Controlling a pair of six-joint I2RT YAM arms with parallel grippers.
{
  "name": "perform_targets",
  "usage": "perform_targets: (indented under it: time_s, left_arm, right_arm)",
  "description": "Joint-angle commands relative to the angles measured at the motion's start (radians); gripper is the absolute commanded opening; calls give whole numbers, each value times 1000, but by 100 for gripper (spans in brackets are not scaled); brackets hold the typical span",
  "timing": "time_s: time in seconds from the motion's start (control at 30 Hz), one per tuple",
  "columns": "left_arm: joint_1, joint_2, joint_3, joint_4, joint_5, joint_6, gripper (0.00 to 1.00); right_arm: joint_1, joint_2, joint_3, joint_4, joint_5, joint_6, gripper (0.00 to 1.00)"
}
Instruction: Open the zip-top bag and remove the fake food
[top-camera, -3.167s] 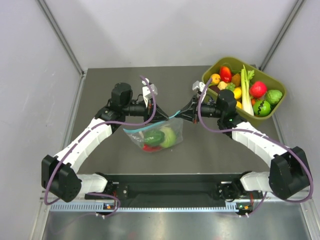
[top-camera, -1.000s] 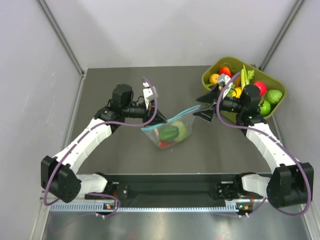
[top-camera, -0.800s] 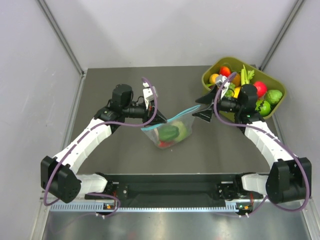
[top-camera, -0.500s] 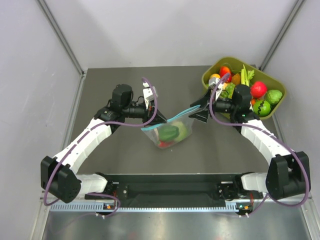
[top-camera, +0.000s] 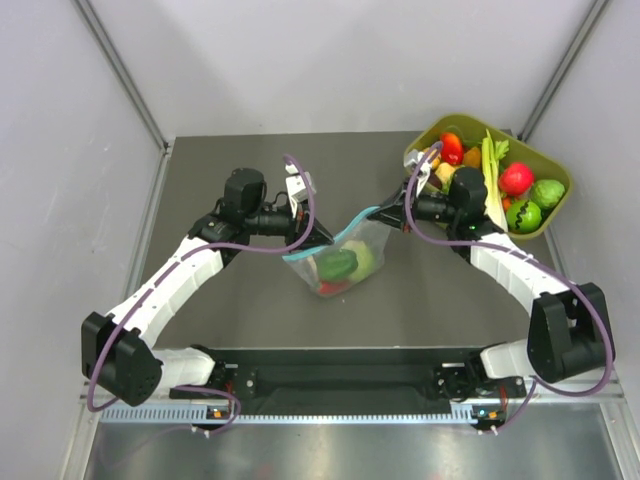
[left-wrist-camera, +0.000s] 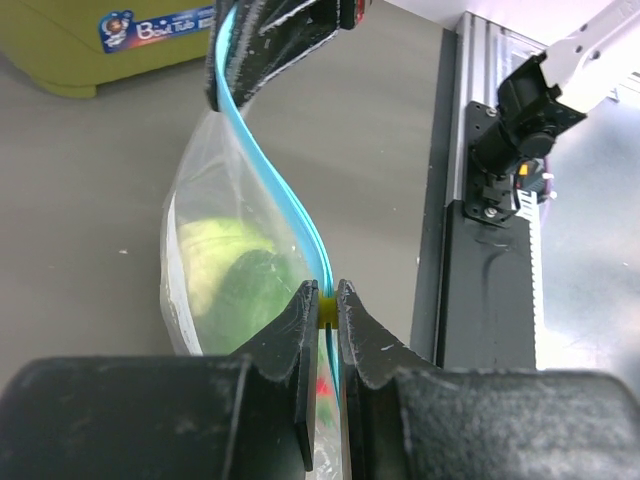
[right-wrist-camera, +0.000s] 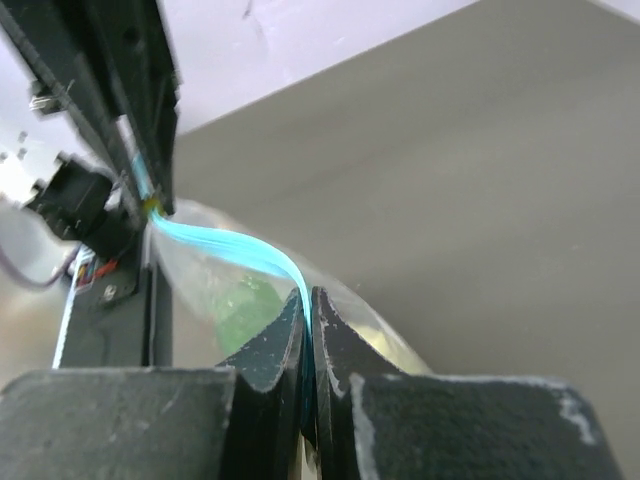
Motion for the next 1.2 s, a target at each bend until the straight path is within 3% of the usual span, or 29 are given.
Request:
perform_targets:
  time_s: [0.0, 0.67, 1.17]
  left_arm:
    - [-3, -13, 40, 12, 3, 22, 0]
    - [-4, -46, 40, 3, -14, 33, 0]
    - [-3, -66, 42, -8, -17, 45, 0]
  right_arm:
    - [6, 17, 27, 191, 166, 57, 0]
    - [6, 134, 196, 219, 402, 67, 0]
    - [-17, 277, 349, 104, 522, 15, 0]
